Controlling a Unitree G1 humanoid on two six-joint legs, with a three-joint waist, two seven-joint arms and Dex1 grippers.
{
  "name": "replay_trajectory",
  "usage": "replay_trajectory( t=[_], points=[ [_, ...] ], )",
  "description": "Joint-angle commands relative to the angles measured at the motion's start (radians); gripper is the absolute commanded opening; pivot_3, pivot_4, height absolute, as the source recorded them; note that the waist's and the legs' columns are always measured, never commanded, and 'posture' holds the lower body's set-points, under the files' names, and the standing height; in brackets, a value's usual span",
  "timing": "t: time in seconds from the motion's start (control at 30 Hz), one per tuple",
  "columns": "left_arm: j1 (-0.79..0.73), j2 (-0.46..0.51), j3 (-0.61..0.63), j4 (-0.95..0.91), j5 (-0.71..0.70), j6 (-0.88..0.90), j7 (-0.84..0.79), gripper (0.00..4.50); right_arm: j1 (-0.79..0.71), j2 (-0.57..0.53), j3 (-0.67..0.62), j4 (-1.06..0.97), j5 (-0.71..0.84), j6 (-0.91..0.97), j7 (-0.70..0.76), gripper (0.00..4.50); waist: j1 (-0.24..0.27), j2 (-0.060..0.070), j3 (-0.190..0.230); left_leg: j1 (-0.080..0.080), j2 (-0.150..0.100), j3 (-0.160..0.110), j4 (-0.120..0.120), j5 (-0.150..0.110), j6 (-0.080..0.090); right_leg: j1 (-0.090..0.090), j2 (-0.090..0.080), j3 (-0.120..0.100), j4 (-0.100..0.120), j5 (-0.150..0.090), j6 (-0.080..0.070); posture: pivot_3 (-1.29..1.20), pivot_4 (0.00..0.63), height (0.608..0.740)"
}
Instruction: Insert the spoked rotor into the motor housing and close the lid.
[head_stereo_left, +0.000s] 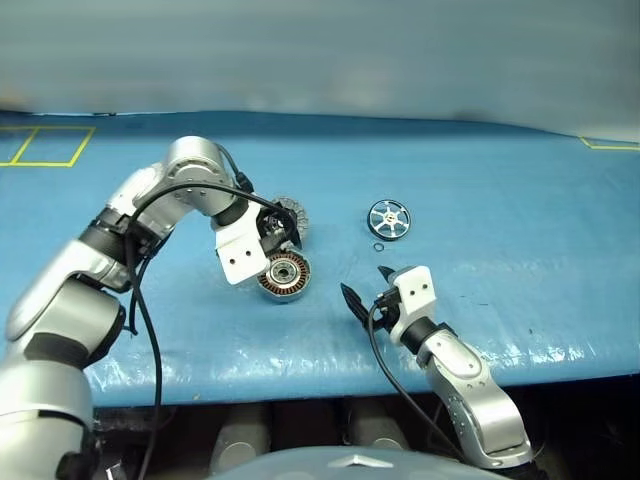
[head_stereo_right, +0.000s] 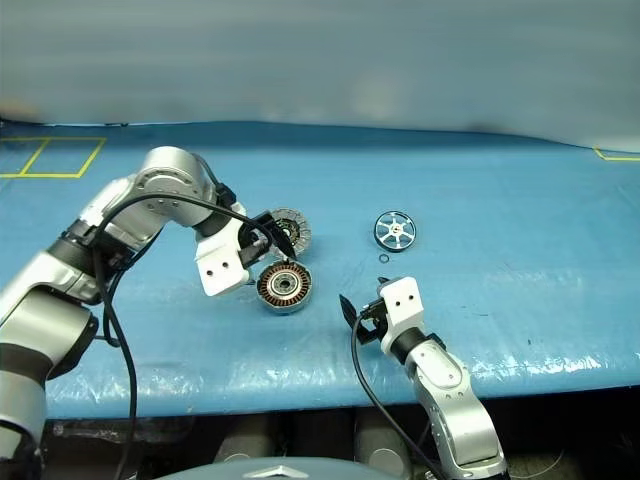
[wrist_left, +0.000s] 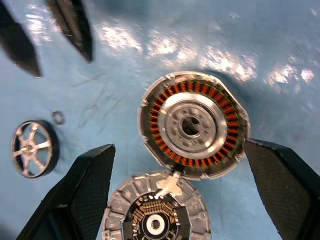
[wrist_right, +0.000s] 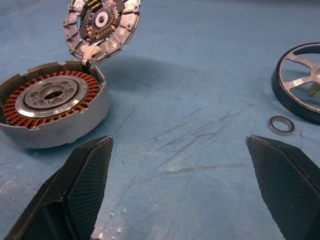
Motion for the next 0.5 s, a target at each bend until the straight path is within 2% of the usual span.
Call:
replay_trajectory(
  t=[0.03, 0.17, 0.27, 0.4, 0.5],
  points=[
    [0.148, 0.024, 0.182, -0.173, -0.085, 0.259, 0.183, 4.43, -0.019, -0.004, -0.019, -0.042, -0.013, 0.007, -0.026, 4.5, -0.002, 0.001, 0.001, 0.0, 0.0, 0.0, 0.0, 0.0, 0.0, 0.0, 0.0, 0.0, 0.0, 0.0, 0.0, 0.0, 0.15, 0.74],
    [0.429, 0.004, 0.347, -0.425, -0.17, 0.553, 0.384, 4.43, -0.067, 0.027, -0.041, -0.001, -0.051, 0.052, -0.111, 4.5, -0.008, 0.002, 0.002, 0.001, 0.001, 0.001, 0.0, 0.0, 0.0, 0.0, 0.0, 0.0, 0.001, 0.0, 0.0, 0.0, 0.15, 0.74],
    [0.628, -0.075, 0.449, -0.581, -0.241, 0.732, 0.559, 4.43, -0.11, 0.04, -0.037, 0.038, -0.108, 0.098, -0.173, 4.5, -0.003, 0.002, 0.003, 0.003, 0.001, 0.003, 0.0, 0.0, 0.0, 0.001, -0.001, 0.0, 0.001, 0.0, 0.0, 0.0, 0.15, 0.74],
    [0.881, -0.181, 0.474, -0.724, -0.265, 0.795, 0.702, 4.43, -0.183, 0.099, -0.057, 0.101, -0.115, 0.133, -0.232, 4.5, -0.002, 0.002, 0.003, 0.003, 0.001, 0.003, 0.0, 0.0, 0.0, 0.001, -0.002, 0.0, 0.001, 0.0, 0.0, 0.0, 0.15, 0.74],
    [1.019, -0.26, 0.439, -0.742, -0.226, 0.806, 0.803, 4.43, -0.237, 0.136, -0.07, 0.159, -0.126, 0.149, -0.274, 4.5, -0.001, 0.002, 0.003, 0.004, 0.001, 0.003, 0.0, 0.0, -0.001, 0.001, -0.002, 0.001, 0.001, 0.002, -0.003, 0.0, 0.15, 0.74]
  ],
)
